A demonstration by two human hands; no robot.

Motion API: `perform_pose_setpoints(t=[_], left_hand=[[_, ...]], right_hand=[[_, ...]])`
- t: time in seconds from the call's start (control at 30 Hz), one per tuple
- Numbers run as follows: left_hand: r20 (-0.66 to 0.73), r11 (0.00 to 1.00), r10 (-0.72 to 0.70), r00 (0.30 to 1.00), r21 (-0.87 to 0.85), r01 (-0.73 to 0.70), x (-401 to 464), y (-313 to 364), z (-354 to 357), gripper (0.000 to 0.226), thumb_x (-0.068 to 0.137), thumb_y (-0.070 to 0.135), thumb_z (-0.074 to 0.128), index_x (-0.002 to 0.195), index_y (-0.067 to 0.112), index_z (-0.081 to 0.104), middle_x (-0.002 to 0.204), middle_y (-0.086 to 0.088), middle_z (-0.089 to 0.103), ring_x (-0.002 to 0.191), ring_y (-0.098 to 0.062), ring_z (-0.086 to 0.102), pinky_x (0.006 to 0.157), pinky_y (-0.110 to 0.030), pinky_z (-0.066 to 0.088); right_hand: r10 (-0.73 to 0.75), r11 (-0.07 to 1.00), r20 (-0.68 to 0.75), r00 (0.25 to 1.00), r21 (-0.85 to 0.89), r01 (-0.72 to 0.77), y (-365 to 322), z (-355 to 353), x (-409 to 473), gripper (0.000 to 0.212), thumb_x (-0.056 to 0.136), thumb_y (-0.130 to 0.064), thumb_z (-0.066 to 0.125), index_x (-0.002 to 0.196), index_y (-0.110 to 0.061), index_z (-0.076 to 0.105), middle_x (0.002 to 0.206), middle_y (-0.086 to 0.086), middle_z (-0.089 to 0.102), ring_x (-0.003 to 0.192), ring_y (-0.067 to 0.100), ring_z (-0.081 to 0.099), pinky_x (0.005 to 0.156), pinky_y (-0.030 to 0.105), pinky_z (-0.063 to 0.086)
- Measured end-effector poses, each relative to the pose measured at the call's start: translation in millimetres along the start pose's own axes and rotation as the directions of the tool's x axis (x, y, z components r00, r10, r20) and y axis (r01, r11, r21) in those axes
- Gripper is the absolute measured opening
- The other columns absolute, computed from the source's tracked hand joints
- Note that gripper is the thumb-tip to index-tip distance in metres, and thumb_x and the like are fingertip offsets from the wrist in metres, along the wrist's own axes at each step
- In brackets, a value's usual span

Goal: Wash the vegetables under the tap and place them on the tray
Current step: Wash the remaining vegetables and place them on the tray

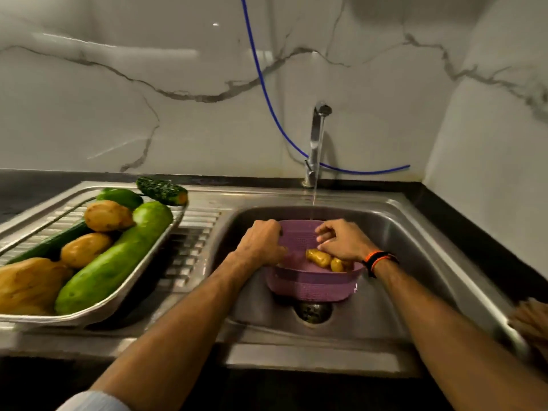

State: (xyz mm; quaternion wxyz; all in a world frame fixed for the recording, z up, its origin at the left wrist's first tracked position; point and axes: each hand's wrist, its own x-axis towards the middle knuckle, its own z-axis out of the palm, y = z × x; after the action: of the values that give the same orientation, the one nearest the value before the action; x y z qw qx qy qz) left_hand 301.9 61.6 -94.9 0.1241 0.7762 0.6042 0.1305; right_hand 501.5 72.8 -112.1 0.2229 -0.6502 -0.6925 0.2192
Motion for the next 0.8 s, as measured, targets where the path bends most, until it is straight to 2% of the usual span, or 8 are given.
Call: perform_pose_setpoints(t=[0.07,0.17,0.3,0.4,0.5,0.63,0.7,0.8], left_hand=[[0.042,1.0,0.005,0.999,0.021,-0.006,15,5,13,0.042,0.085,0.029,0.072,0.123,0.013,0.065,0.12,-0.009,0.066,0.11,-0.027,0.063,0.094,-0.035,0.052],[0.078,0.995,0.026,0.997,0.097,-0.034,37,10,27,0.043,0.086,0.027,0.068,0.125,0.012,0.063,0.126,-0.012,0.063,0.115,-0.032,0.06,0.098,-0.039,0.05],[0.169,0.963,0.016,0.985,0.264,-0.061,63,12,42,0.038,0.088,0.026,0.069,0.122,0.009,0.062,0.126,-0.013,0.063,0.115,-0.031,0.06,0.095,-0.039,0.049],[0.276,0.927,0.006,0.961,0.358,-0.109,75,14,58,0.041,0.091,0.023,0.064,0.129,0.007,0.057,0.135,-0.016,0.058,0.124,-0.033,0.056,0.102,-0.041,0.047],[0.412,0.908,-0.026,0.911,0.39,-0.151,79,19,74,0.049,0.101,0.037,0.048,0.143,0.01,0.049,0.147,-0.015,0.048,0.137,-0.035,0.045,0.113,-0.044,0.036],[0.399,0.839,-0.08,0.913,0.522,-0.154,83,13,82,0.048,0.105,0.031,0.037,0.147,0.007,0.043,0.154,-0.021,0.038,0.143,-0.042,0.03,0.118,-0.052,0.026],[0.381,0.815,-0.099,0.919,0.561,-0.145,84,9,84,0.046,0.106,0.028,0.037,0.148,0.01,0.043,0.154,-0.018,0.038,0.144,-0.043,0.027,0.117,-0.053,0.022],[0.351,0.819,-0.076,0.933,0.556,-0.142,85,5,83,0.043,0.104,0.031,0.043,0.144,0.014,0.048,0.151,-0.015,0.043,0.141,-0.042,0.033,0.115,-0.05,0.03]], right_hand=[[0.038,0.999,0.051,0.998,-0.018,-0.037,14,5,-2,0.03,0.081,-0.017,0.072,0.111,-0.016,0.067,0.091,-0.004,0.073,0.088,0.018,0.071,0.088,0.036,0.056],[0.037,0.992,0.137,0.99,-0.126,-0.019,21,12,0,0.025,0.087,-0.024,0.067,0.109,-0.015,0.07,0.096,0.002,0.076,0.093,0.019,0.069,0.087,0.031,0.053],[0.017,0.971,0.162,0.987,-0.237,0.023,21,19,12,0.029,0.081,-0.022,0.074,0.11,-0.018,0.073,0.105,0.004,0.074,0.103,0.022,0.065,0.083,0.025,0.047],[0.005,0.967,0.178,0.984,-0.251,0.04,26,26,20,0.028,0.078,-0.023,0.074,0.104,-0.01,0.073,0.099,0.009,0.074,0.097,0.026,0.065,0.085,0.033,0.052],[0.026,0.967,0.197,0.98,-0.254,0.025,33,30,25,0.033,0.077,-0.025,0.075,0.102,-0.004,0.071,0.098,0.014,0.073,0.096,0.03,0.065,0.081,0.037,0.054],[0.042,0.972,0.198,0.979,-0.234,0.006,33,30,27,0.036,0.075,-0.025,0.076,0.101,-0.002,0.07,0.099,0.013,0.073,0.097,0.031,0.065,0.081,0.038,0.054],[0.054,0.971,0.215,0.975,-0.24,-0.001,32,32,27,0.035,0.075,-0.027,0.076,0.099,-0.003,0.07,0.098,0.013,0.073,0.096,0.03,0.066,0.082,0.039,0.055],[0.067,0.97,0.22,0.973,-0.244,-0.012,31,31,26,0.033,0.076,-0.028,0.077,0.1,-0.005,0.071,0.099,0.011,0.072,0.097,0.029,0.066,0.081,0.038,0.054]])
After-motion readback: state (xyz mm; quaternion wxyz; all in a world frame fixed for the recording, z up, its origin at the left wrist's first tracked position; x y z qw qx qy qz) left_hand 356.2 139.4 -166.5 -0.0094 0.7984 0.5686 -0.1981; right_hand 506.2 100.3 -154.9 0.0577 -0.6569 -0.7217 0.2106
